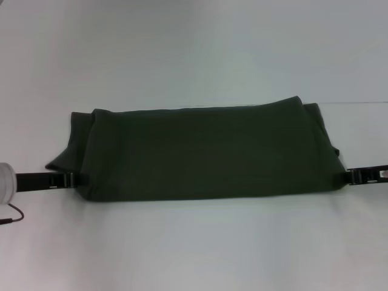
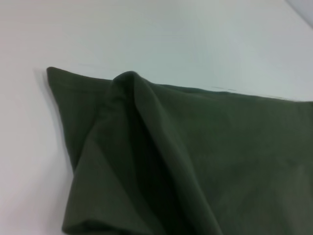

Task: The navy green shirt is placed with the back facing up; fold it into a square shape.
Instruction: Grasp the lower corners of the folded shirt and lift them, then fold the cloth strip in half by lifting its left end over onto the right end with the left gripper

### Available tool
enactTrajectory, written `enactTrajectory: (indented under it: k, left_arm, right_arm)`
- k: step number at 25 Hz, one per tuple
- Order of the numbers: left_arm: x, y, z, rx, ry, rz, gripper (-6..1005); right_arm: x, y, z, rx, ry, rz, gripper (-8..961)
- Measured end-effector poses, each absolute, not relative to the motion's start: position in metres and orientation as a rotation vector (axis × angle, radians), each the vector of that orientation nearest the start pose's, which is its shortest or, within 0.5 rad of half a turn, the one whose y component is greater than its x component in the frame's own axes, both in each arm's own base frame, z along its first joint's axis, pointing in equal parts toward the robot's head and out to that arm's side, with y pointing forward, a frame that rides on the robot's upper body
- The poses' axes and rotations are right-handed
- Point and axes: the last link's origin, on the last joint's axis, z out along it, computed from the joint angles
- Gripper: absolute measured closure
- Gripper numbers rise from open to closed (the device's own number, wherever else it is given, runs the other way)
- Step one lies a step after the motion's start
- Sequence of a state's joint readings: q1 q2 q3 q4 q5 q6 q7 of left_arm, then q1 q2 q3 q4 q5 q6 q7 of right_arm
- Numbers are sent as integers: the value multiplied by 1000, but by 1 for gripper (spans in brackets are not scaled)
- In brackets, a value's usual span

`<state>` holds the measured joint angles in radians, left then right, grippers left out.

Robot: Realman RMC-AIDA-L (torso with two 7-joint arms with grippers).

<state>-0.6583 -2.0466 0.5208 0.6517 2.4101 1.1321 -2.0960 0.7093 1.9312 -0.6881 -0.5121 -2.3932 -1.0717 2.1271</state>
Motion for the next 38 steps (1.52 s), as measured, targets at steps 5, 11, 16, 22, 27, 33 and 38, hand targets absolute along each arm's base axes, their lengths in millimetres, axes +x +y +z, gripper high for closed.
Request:
enactTrajectory:
  k: [5,11,16,22,27,33,38]
  left_arm:
    - [-312,383,40,-2180,-1491,-338,996]
    - [-314,371,45,-2217,-1556,-296,996]
    - [-309,356,54,-2298,-1625,-291,996]
    - [-306,344,60,-2375,-1680,-237,996]
    - [-307,343,60,-2378,-1692,-198,996]
    - [-308,348,62,-2331,-1708,-195,946]
    - [-309,350,65,-2311,-1707,-194,882]
  right_arm:
    - [319,389,49,-2233,1387,205,931]
    - [326,368,53,-2293,1404,270,914]
    - [331,352,54,-2330,1440,287,900]
    - [336,335,56,-2362,1495,311,884]
    - [337,331,57,-2374,1512,318,870]
    - [333,336,62,-2359,1517,348,853]
    - [332,340,69,-2329,1518,402,800]
